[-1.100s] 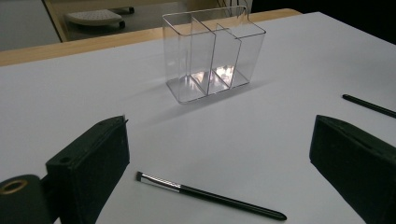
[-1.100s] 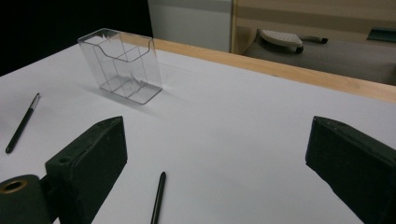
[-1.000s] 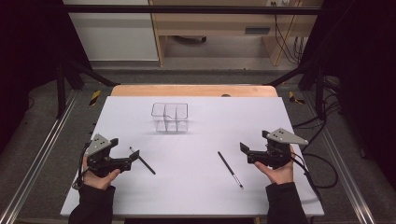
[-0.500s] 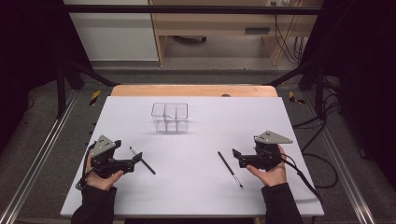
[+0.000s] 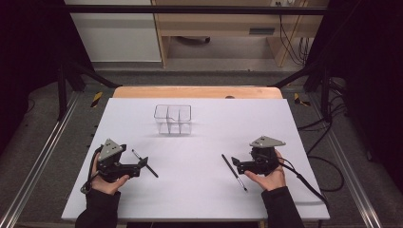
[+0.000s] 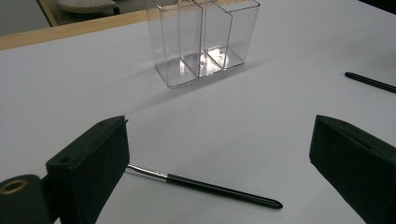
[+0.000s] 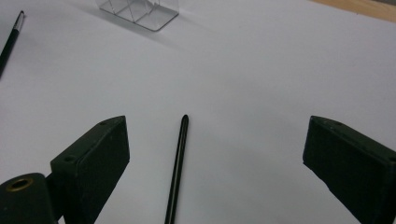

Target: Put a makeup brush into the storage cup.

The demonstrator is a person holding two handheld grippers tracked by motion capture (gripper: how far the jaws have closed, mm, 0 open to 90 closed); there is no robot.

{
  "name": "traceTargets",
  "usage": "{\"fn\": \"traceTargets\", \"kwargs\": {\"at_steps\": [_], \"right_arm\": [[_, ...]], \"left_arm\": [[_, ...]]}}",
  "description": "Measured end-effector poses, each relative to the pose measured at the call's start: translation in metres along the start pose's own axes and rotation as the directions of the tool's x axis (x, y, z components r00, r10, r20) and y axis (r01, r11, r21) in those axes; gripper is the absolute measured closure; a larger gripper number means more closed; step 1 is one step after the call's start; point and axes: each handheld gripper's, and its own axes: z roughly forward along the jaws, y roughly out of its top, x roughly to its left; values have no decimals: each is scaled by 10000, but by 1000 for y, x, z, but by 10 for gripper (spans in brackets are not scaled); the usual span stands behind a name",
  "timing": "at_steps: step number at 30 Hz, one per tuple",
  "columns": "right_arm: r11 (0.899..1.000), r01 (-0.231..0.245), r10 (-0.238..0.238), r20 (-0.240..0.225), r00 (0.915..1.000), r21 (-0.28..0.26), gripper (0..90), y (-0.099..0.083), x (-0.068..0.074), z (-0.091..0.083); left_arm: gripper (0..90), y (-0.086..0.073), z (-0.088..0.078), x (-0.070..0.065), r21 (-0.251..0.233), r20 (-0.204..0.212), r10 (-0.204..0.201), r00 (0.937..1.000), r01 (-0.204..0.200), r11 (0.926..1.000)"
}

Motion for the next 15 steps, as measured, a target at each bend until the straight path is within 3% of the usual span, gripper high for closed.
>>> {"fn": "traceTargets", "kwargs": {"at_steps": [15], "right_arm": [[9899,327,-324,-44,9995,1382,101,-9,10,23]], "left_arm": [[41,-1,2,-2,92,10,87,10000,-87,9999]]}}
